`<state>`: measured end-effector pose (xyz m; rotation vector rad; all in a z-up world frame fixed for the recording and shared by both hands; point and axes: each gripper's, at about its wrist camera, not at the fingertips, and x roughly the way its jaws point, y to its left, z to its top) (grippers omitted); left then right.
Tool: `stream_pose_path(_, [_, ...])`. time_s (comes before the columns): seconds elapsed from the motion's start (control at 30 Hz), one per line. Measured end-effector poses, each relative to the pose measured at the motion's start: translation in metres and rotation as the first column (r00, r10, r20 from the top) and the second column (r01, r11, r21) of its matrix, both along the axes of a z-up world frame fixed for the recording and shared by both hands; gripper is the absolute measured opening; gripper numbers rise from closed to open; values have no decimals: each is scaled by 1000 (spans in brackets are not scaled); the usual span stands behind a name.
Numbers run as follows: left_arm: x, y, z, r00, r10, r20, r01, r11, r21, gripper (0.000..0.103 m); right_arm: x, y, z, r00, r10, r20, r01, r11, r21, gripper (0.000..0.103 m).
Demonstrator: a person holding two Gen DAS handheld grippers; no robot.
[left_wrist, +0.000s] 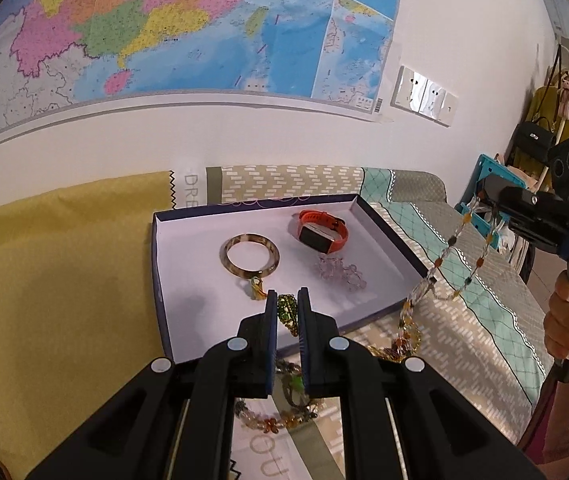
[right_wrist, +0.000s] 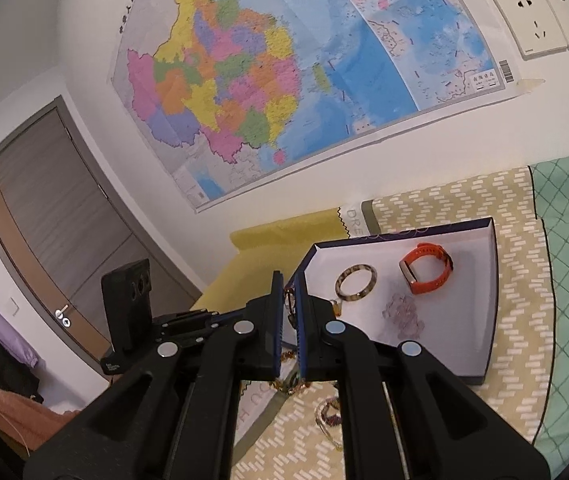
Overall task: Organize jewelry
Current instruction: 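Carry the beaded necklace and green piece over the box, lowering the necklace in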
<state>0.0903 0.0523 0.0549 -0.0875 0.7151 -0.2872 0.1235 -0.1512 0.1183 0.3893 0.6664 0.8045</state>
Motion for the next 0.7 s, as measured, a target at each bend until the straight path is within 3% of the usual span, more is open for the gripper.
stream_pose_path(0.37, [12, 2, 2, 1000, 6, 3, -6, 1000, -7, 8, 16, 11, 33, 997, 5, 76, -7, 1000, 21, 6])
stream_pose_path(0.7, [24, 2, 4, 1000, 15, 15, -15, 1000, 12, 8, 35, 21, 29, 998, 6, 58, -6, 1000, 4, 6])
